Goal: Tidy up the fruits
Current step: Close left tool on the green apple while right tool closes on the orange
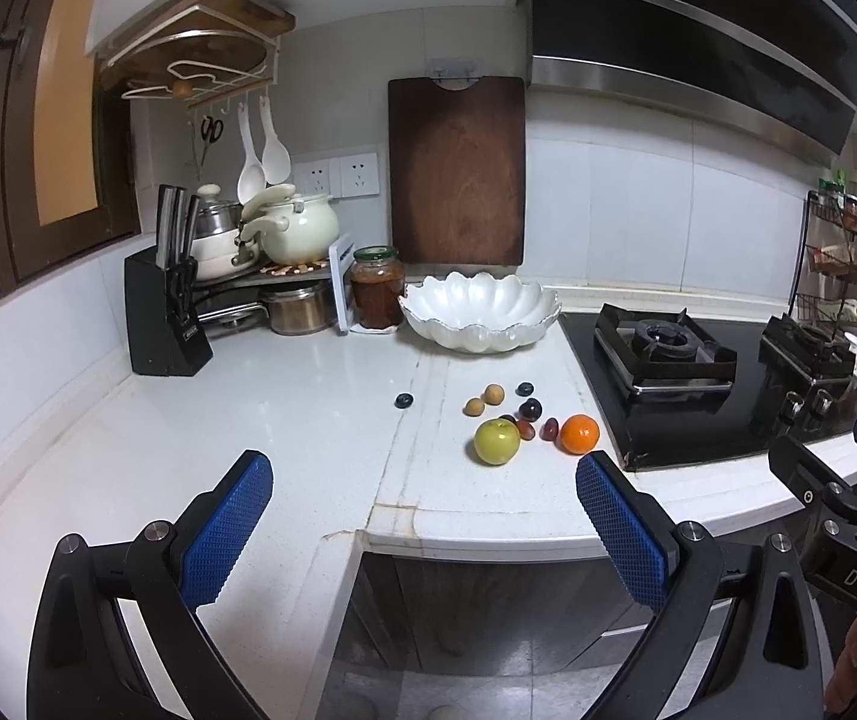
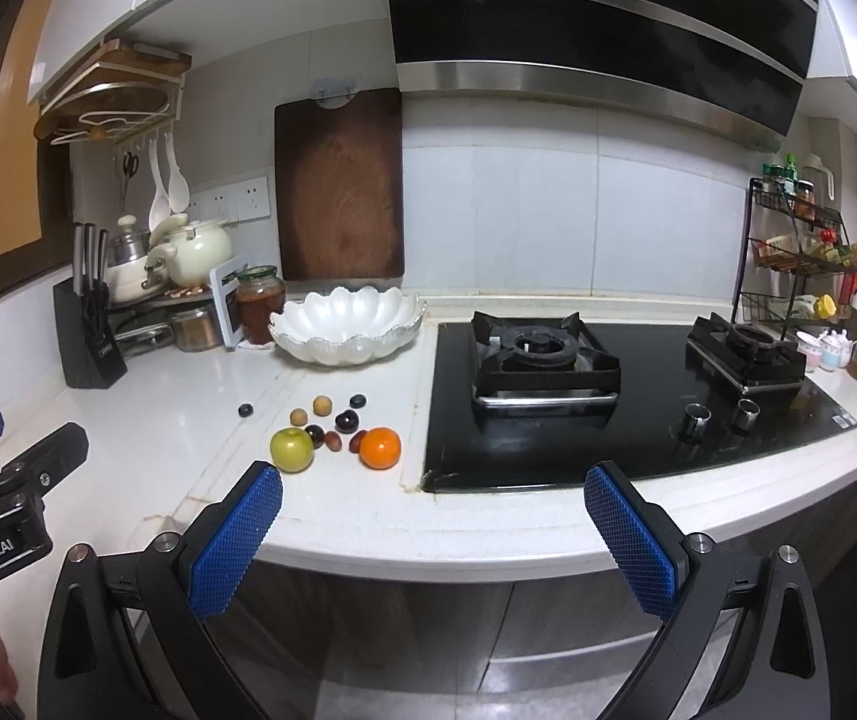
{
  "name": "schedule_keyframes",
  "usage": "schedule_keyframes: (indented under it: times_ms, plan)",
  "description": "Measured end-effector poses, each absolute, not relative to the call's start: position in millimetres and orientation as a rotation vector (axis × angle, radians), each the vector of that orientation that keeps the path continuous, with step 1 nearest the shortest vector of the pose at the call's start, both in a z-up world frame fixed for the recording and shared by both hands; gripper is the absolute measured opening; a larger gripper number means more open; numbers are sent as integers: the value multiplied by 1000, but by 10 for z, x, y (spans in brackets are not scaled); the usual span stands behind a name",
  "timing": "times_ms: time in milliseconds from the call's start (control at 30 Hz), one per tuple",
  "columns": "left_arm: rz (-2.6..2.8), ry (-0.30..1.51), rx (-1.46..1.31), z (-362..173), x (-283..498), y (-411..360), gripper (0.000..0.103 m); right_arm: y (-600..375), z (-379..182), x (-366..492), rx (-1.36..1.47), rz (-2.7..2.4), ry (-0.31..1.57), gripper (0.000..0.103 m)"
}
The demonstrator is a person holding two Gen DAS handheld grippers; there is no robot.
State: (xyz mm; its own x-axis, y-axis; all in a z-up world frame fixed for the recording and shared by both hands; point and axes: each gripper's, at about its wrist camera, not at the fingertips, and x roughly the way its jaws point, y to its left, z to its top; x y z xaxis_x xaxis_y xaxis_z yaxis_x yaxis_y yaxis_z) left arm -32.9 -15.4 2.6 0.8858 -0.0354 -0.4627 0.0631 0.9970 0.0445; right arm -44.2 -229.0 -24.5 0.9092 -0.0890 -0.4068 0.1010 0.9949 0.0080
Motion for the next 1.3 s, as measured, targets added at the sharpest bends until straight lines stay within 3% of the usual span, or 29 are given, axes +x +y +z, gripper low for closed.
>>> schedule_keyframes:
  times_ms: [667, 1300]
  plan:
    - [-106, 535, 127, -207, 362, -355, 100, -2340, -432, 373, 35, -48, 495, 101]
    - [-186, 693, 215, -783, 1295, -572, 83, -2226, -905, 1464, -11, 49, 669, 79]
